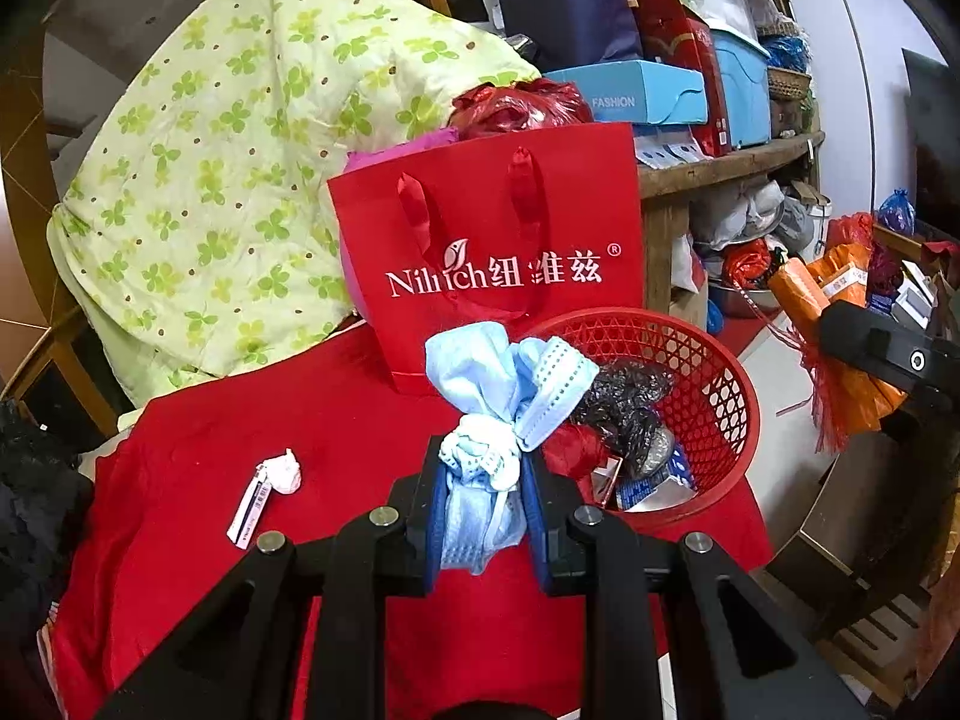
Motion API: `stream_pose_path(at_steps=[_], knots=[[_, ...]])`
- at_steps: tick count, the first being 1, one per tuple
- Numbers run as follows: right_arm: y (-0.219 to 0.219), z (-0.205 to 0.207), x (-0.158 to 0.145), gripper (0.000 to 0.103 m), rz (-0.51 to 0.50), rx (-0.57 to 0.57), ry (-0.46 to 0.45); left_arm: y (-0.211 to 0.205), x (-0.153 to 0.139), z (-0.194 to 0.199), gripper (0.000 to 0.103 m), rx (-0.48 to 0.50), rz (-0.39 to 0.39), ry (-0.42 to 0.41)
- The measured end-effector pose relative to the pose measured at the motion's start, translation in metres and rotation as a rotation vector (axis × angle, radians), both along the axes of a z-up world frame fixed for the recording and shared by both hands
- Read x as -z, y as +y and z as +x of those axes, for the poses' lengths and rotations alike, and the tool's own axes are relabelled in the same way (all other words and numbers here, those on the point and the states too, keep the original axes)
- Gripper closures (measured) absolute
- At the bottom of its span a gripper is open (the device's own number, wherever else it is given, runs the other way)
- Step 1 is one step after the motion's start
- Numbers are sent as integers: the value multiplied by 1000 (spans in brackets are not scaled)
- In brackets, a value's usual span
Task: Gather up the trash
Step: 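Hold the blue mask and orange wrapper above the basket rim with both grippers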
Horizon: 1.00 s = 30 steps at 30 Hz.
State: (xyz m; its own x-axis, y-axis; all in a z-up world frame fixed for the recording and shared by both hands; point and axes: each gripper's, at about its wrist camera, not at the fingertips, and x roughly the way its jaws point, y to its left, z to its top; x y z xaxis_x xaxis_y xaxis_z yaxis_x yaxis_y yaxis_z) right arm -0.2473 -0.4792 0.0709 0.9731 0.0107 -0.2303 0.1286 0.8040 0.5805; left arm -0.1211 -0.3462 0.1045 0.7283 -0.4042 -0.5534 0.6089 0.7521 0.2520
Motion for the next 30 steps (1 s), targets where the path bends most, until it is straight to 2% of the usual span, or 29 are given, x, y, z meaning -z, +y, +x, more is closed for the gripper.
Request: stream_pose_path(at_steps=[30], knots=[[-38, 35, 19, 74, 7, 14, 88, -52, 24, 35, 79, 55, 16, 58]])
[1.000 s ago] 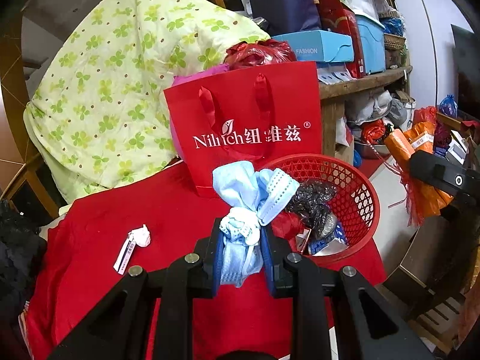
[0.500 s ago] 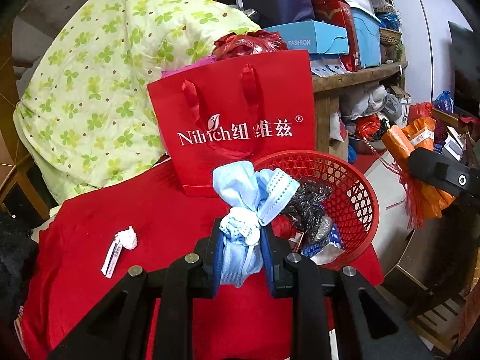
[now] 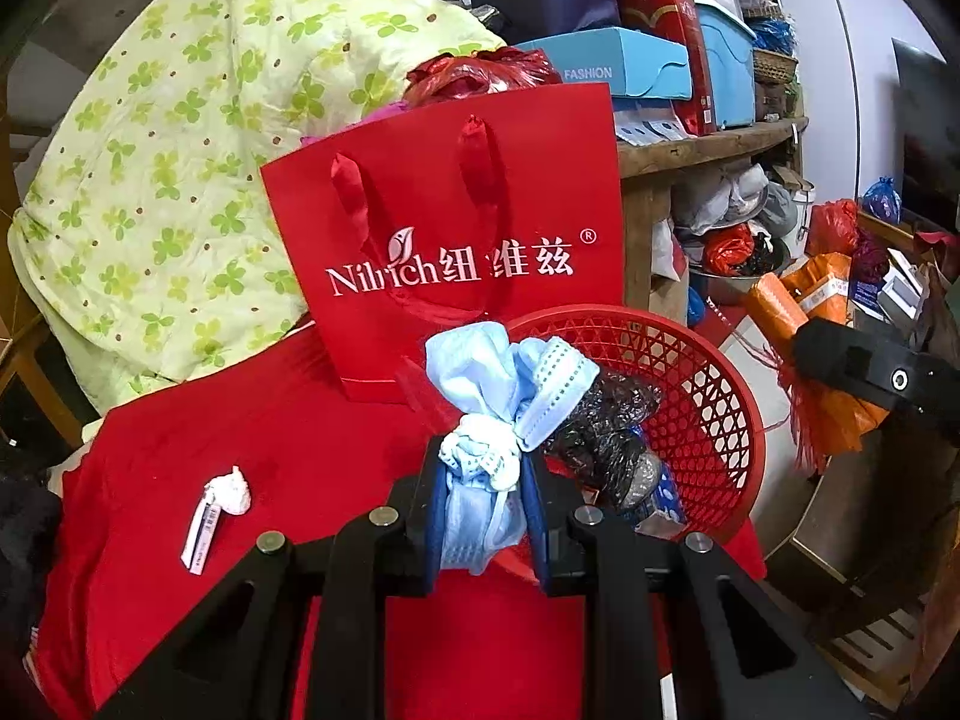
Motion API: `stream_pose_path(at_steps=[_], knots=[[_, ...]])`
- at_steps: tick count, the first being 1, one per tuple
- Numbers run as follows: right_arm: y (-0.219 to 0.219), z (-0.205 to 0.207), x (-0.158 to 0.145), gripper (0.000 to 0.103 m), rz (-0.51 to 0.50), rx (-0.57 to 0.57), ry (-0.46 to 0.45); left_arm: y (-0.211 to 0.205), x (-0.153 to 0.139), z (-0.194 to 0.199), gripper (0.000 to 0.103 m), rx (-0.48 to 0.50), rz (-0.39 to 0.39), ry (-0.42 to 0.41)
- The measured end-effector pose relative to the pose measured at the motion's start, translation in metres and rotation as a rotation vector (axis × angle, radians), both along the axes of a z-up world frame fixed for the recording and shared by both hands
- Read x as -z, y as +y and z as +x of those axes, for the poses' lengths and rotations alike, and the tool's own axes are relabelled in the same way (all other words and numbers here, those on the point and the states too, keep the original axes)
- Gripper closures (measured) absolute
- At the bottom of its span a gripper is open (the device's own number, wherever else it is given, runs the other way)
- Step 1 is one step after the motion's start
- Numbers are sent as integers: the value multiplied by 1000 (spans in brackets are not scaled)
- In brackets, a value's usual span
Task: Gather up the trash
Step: 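Hold the blue mask and orange wrapper above the basket rim with both grippers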
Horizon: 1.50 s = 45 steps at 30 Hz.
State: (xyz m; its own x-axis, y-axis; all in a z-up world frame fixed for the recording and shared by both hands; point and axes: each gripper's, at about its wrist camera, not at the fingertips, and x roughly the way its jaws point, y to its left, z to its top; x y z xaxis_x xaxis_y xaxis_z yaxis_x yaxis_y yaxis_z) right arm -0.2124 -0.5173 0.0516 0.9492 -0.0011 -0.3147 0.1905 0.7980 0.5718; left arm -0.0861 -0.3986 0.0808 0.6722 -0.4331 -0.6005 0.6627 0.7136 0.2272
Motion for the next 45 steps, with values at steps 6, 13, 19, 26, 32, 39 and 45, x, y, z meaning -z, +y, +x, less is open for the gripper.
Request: stream_pose_path(at_steps=[6, 13, 19, 26, 32, 39, 45], knots=[[-6, 4, 7, 74, 17, 4, 19, -8, 7, 7, 79, 2, -4, 26], [-6, 6, 12, 74, 23, -1, 38, -11, 14, 10, 79, -3, -5, 47], [-4, 8, 17, 74, 37, -6, 48, -7, 17, 11, 79, -6, -7, 59], [0, 12, 17, 74, 30, -21, 54, -3, 19, 13, 79, -13, -11, 69], [2, 13, 17, 74, 30, -29, 56, -4, 20, 12, 79, -15, -9, 72], [-2, 16, 20, 74, 34, -38, 66, -8, 23, 13, 79, -19, -4, 78], [-3, 17, 22, 74, 37, -39, 69, -12, 26, 15, 79, -20, 2, 86]])
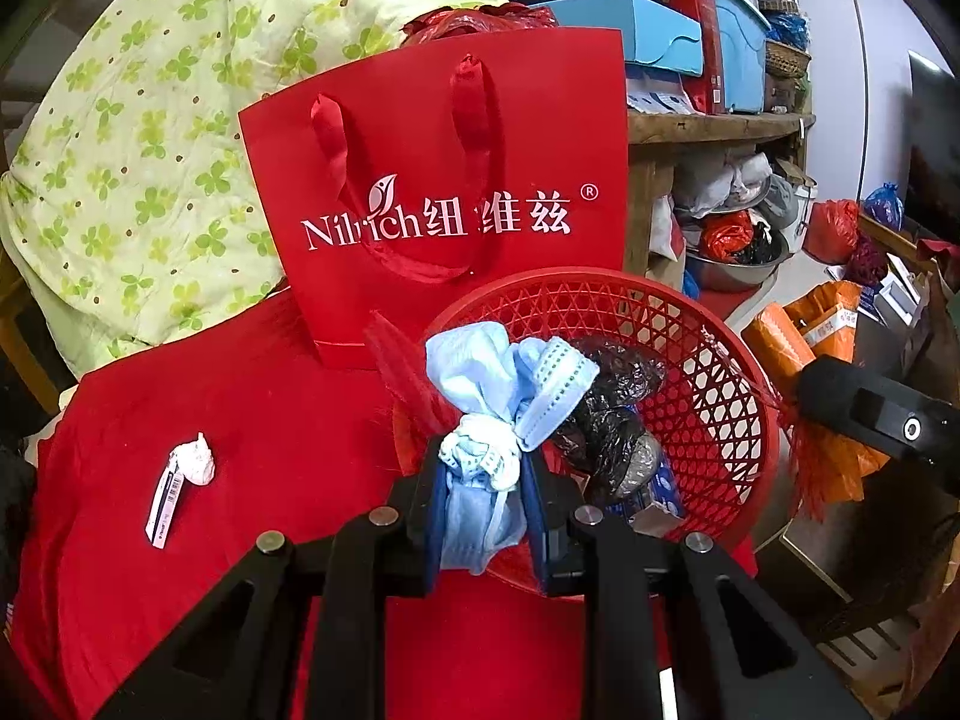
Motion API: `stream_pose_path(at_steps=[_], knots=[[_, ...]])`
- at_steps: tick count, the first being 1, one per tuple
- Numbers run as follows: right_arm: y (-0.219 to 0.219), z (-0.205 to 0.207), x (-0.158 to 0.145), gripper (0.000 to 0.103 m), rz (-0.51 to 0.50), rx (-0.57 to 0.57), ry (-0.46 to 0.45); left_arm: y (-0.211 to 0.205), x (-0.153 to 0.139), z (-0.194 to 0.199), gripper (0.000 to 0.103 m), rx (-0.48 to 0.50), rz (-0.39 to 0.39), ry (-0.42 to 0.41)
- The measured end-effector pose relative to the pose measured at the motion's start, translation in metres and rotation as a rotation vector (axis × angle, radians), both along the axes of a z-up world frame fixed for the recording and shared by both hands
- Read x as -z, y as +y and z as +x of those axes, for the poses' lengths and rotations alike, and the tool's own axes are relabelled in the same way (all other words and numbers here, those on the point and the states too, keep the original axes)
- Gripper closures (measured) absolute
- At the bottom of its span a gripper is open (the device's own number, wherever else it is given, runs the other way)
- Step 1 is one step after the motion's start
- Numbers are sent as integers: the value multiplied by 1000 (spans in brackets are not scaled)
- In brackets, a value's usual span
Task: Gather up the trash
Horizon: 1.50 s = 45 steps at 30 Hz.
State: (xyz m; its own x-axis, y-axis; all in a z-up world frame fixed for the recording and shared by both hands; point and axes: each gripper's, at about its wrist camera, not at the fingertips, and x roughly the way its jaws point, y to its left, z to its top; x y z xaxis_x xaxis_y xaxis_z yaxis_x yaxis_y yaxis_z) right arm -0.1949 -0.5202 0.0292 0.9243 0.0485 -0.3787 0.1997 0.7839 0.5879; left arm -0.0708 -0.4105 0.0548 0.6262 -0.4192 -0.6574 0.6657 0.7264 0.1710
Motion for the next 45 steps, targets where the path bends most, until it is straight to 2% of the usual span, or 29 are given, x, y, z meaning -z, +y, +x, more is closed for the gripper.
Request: stream_pose_path(at_steps=[26, 37, 45], knots=[[6, 15, 7, 74, 3, -22, 38, 3, 9, 13, 78, -18, -9, 26], [12, 22, 4, 74, -13, -43, 36, 37, -23, 16, 78, -132, -88, -120], [19, 27, 0, 74, -24, -62, 29, 55, -37, 18, 78, -166, -118, -146]])
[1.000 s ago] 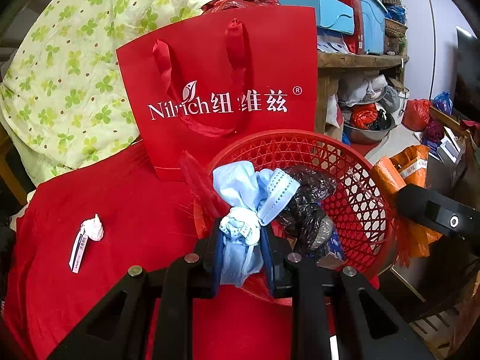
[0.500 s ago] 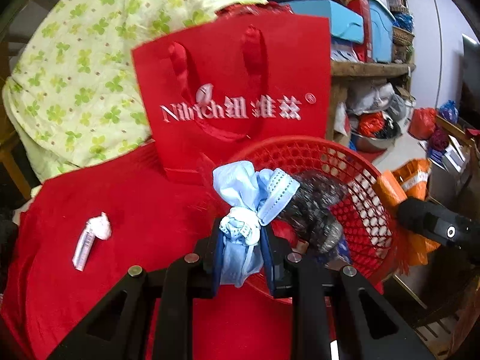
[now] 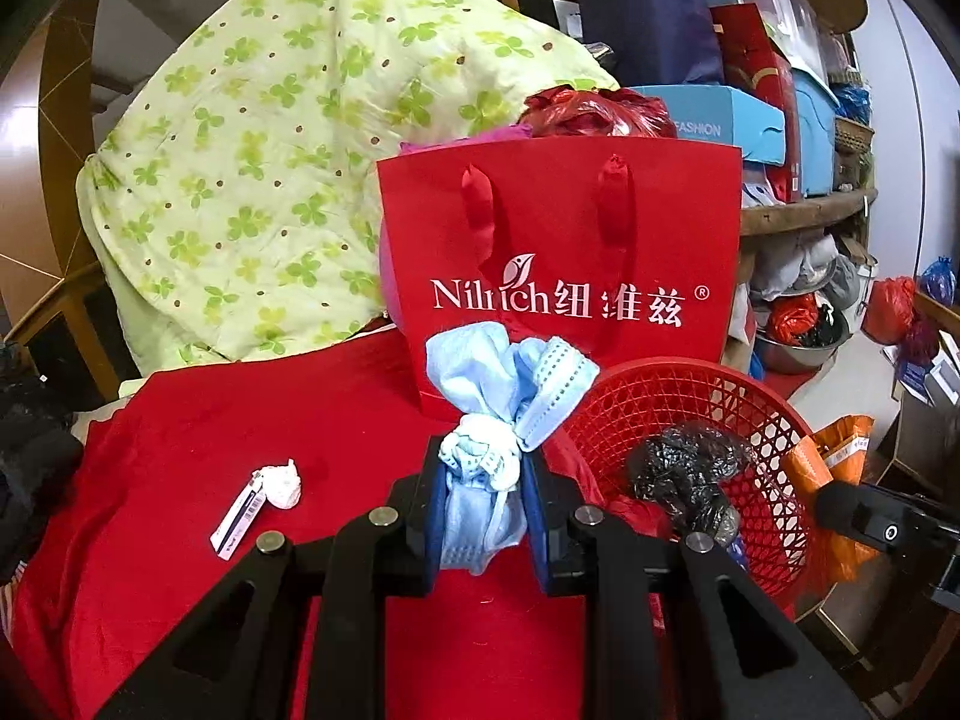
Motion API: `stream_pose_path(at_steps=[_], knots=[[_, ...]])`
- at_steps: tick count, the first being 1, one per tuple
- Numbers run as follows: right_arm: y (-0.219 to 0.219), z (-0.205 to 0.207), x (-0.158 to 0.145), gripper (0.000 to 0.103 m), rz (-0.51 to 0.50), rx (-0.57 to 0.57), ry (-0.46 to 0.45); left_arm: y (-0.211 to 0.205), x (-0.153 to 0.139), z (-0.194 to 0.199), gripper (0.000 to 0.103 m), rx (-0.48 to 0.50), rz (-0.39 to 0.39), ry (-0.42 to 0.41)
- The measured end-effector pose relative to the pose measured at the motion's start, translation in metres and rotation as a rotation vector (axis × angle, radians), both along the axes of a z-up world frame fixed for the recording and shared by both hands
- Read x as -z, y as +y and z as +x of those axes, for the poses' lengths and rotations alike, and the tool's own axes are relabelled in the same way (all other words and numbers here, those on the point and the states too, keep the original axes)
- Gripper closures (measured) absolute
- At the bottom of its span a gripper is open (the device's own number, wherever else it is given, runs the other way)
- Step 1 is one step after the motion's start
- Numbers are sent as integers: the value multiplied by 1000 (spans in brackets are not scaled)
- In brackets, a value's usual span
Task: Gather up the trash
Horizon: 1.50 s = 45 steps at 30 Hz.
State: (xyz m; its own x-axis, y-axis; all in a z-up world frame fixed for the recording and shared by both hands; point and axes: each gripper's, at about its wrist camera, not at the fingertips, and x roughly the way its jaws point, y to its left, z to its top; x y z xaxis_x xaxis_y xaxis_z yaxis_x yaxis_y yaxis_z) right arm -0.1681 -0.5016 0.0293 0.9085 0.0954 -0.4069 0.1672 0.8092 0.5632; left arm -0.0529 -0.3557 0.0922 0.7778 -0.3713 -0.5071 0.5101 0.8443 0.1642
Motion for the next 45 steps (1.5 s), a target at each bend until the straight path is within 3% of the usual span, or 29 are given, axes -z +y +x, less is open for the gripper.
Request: stream_pose_path(at_steps=[20, 45], knots=[[13, 5, -7, 74, -23, -29, -8, 9, 1, -1, 78, 3, -7, 18], [1, 8, 8, 74, 6, -22, 11, -5, 22, 7, 78, 18, 36, 68]])
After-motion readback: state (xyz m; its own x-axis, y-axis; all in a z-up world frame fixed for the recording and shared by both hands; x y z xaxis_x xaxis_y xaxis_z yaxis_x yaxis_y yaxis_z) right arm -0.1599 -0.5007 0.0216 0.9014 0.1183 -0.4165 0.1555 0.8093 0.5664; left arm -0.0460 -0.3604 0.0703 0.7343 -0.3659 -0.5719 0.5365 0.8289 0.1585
